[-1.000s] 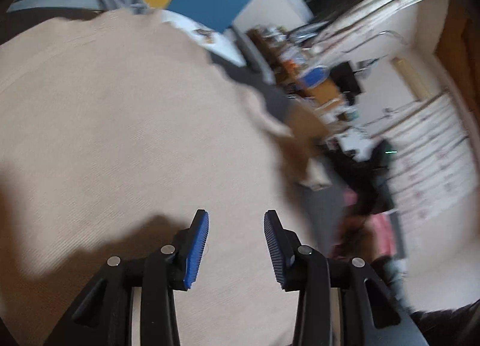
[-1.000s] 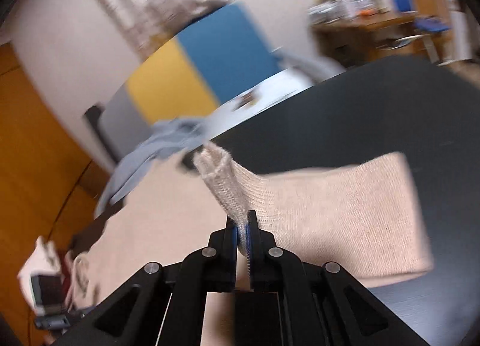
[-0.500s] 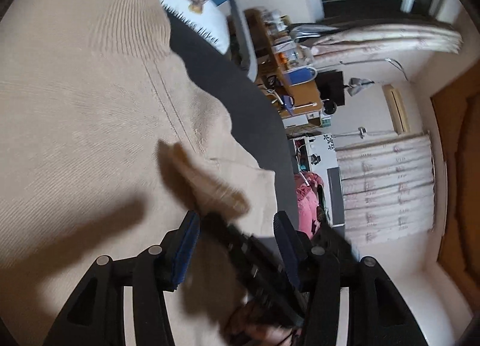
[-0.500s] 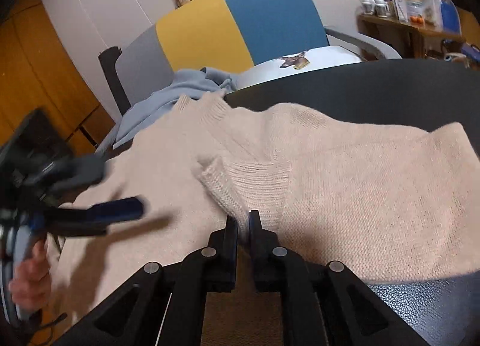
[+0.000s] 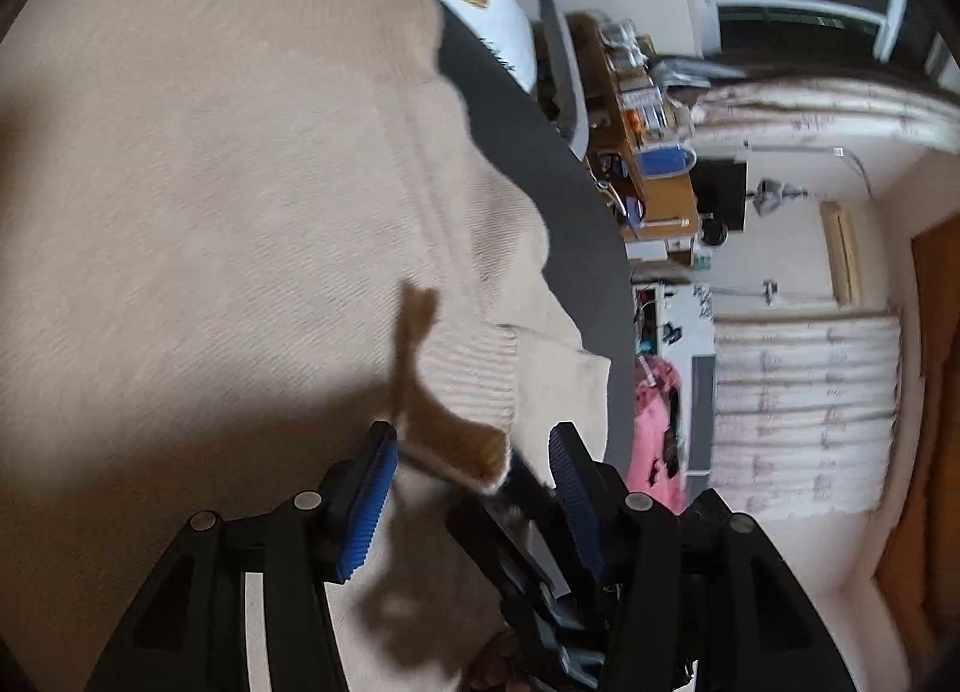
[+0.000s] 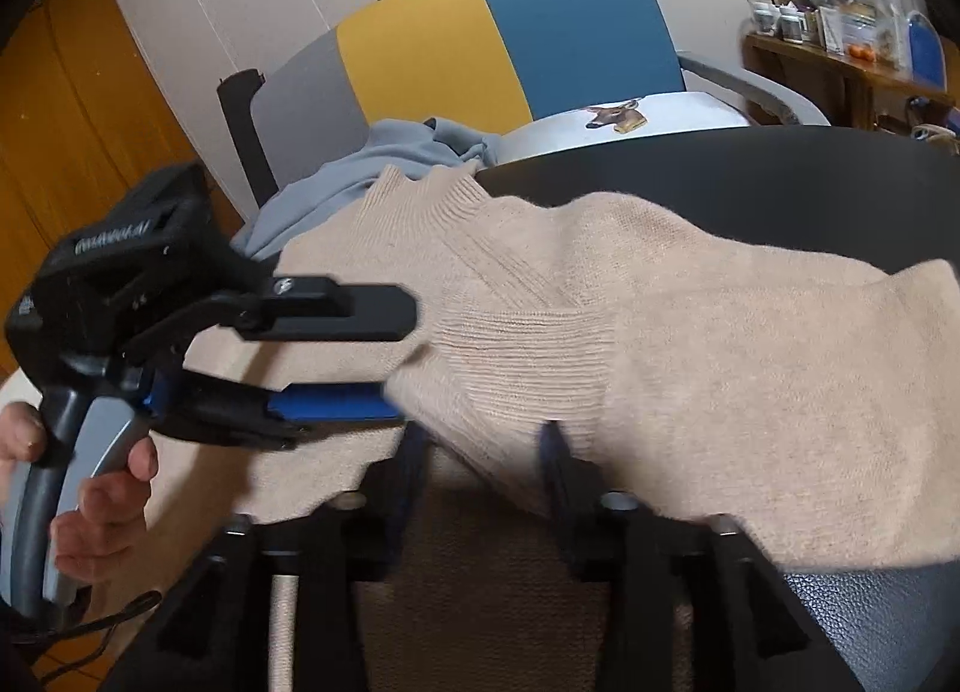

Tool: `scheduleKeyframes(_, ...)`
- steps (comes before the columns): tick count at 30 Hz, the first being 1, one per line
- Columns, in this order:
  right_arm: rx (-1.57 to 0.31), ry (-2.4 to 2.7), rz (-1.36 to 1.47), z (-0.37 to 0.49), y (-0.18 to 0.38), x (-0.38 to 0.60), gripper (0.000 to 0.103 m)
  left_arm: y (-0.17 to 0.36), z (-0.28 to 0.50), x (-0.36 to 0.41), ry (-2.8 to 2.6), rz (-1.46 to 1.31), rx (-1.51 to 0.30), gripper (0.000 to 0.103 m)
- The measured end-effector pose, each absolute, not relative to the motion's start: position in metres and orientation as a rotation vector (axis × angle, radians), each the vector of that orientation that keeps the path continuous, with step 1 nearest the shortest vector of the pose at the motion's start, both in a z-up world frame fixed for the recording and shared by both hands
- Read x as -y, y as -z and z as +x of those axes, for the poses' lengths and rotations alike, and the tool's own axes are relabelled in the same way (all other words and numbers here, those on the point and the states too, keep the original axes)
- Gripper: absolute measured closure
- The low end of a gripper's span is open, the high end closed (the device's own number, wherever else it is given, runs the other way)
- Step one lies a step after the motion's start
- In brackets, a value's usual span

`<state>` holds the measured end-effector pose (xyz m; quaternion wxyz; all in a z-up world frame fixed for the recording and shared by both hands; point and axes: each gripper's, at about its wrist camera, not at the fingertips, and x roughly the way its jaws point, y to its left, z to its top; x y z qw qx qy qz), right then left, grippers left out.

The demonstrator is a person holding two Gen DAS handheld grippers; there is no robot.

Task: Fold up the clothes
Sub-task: 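Grasp the other sleeve cuff with the left gripper and fold it across the body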

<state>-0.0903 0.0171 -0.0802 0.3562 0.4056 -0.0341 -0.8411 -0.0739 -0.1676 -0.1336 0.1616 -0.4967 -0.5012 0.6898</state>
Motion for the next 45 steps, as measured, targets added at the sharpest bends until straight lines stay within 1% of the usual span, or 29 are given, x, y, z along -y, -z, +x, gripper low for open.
scheduleKeyframes(1,0.073,2.175,1.034,-0.088,0.079,-0.016,0.022,0.135,-0.073,0.166,-1.962,-1.41,1.449,0.049)
scheduleKeyframes(3,0.038,2.18,1.016,-0.083,0.076,-0.012,0.004,0.136,-0.075,0.162,-1.939,-1.394,1.482,0.049)
scheduleKeyframes(5,0.013,2.177,1.008,-0.081,0.075,-0.009,0.003,0.137,-0.08,0.157,-1.914,-1.388,1.503,0.048)
scheduleKeyframes(8,0.012,2.175,1.002,-0.08,0.075,-0.009,0.0,0.138,-0.09,0.144,-1.889,-1.416,1.487,0.048)
scheduleKeyframes(13,0.089,2.171,0.979,-0.082,0.075,-0.02,0.0,0.144,-0.098,0.139,-1.833,-1.452,1.525,0.05)
scheduleKeyframes(16,0.133,2.183,0.945,-0.08,0.073,-0.028,0.0,0.149,-0.095,0.147,-1.807,-1.438,1.593,0.061)
scheduleKeyframes(17,0.149,2.18,0.938,-0.08,0.073,-0.03,0.0,0.15,-0.095,0.148,-1.809,-1.439,1.598,0.07)
scheduleKeyframes(18,0.164,2.173,0.936,-0.081,0.074,-0.032,0.0,0.153,-0.094,0.148,-1.82,-1.46,1.592,0.074)
scheduleKeyframes(20,0.196,2.161,0.957,-0.085,0.076,-0.034,0.0,0.158,-0.094,0.145,-1.793,-1.496,1.616,0.075)
scheduleKeyframes(22,0.224,2.156,0.961,-0.086,0.077,-0.037,0.0,0.162,-0.097,0.143,-1.721,-1.499,1.679,0.068)
scheduleKeyframes(24,0.224,2.167,0.943,-0.083,0.074,-0.038,0.0,0.162,-0.101,0.141,-1.706,-1.507,1.704,0.06)
scheduleKeyframes(26,0.217,2.176,0.932,-0.081,0.073,-0.038,0.0,0.159,-0.107,0.137,-1.727,-1.522,1.699,0.058)
scheduleKeyframes(28,0.208,2.177,0.937,-0.081,0.073,-0.036,0.0,0.154,-0.113,0.131,-1.772,-1.525,1.656,0.059)
scheduleKeyframes(29,0.208,2.175,0.942,-0.082,0.073,-0.036,0.0,0.151,-0.116,0.13,-1.794,-1.516,1.631,0.062)
scheduleKeyframes(31,0.179,2.162,0.955,-0.076,0.073,-0.034,0.0,0.151,-0.119,0.129,-1.843,-1.56,1.572,0.086)
scheduleKeyframes(32,0.161,2.155,0.962,-0.072,0.073,-0.033,0.0,0.15,-0.12,0.129,-1.865,-1.579,1.541,0.101)
scheduleKeyframes(33,0.143,2.148,0.969,-0.068,0.072,-0.031,0.0,0.149,-0.12,0.129,-1.884,-1.592,1.509,0.099)
scheduleKeyframes(35,0.107,2.133,0.983,-0.061,0.072,-0.029,0.0,0.146,-0.121,0.129,-1.922,-1.586,1.462,0.099)
scheduleKeyframes(39,0.036,2.102,1.01,-0.045,0.07,-0.023,0.0,0.139,-0.121,0.136,-1.988,-1.526,1.426,0.099)
scheduleKeyframes(40,-0.006,2.098,1.025,-0.038,0.072,-0.018,0.0,0.138,-0.121,0.138,-1.99,-1.497,1.42,0.099)
scheduleKeyframes(41,-0.047,2.095,1.044,-0.033,0.076,-0.013,0.0,0.136,-0.122,0.14,-1.991,-1.468,1.413,0.097)
scheduleKeyframes(42,-0.071,2.092,1.062,-0.029,0.081,-0.01,0.0,0.135,-0.122,0.142,-1.993,-1.439,1.407,0.087)
scheduleKeyframes(45,-0.077,2.101,1.062,-0.027,0.084,-0.01,0.0,0.138,-0.124,0.153,-2.004,-1.44,1.393,0.069)
